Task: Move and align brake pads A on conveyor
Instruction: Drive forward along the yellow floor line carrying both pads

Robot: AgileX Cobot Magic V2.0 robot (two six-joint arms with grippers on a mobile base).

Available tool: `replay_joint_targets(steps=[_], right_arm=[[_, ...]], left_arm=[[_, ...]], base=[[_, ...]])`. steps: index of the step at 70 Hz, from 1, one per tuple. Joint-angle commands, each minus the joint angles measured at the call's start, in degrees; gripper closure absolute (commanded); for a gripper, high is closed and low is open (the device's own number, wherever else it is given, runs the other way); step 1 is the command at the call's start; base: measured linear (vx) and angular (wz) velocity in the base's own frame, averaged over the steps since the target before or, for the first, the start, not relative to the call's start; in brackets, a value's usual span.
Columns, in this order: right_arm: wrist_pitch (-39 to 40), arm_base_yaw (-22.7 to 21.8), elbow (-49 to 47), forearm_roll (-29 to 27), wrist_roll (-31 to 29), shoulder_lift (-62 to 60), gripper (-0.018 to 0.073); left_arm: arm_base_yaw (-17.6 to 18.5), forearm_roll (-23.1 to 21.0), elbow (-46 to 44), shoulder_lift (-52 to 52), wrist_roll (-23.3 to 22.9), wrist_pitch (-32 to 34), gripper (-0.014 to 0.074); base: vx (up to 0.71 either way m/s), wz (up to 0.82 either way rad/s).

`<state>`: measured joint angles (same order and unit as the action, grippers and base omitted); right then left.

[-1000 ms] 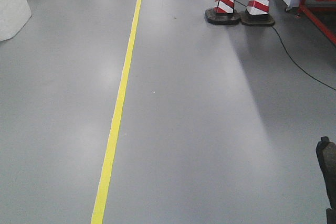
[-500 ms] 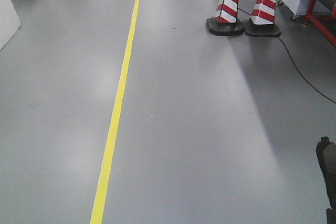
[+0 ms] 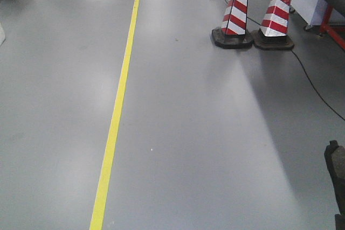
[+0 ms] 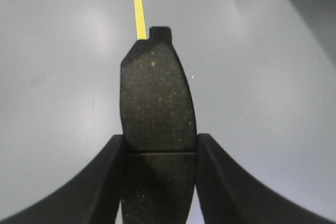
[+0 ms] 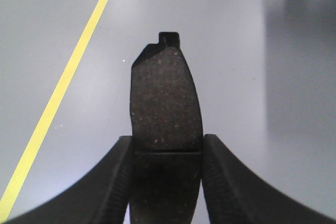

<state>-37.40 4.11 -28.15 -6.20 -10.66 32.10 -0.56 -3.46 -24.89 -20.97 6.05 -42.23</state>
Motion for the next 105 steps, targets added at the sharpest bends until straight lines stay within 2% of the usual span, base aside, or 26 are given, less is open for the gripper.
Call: replay_joint_targets(steps=[1, 105], right_arm=[[4.7, -0.3, -1.8, -0.1, -0.4, 0.1, 0.0322], [4.7, -0.3, -1.8, -0.1, -0.4, 0.1, 0.0322]], left_arm=[[0.3, -0.7, -1.6, -0.3, -0.2, 4.8, 0.044], [0.3, -0.7, -1.6, -0.4, -0.2, 4.8, 0.044]], base=[[0.58, 0.0], [0.6, 0.0]])
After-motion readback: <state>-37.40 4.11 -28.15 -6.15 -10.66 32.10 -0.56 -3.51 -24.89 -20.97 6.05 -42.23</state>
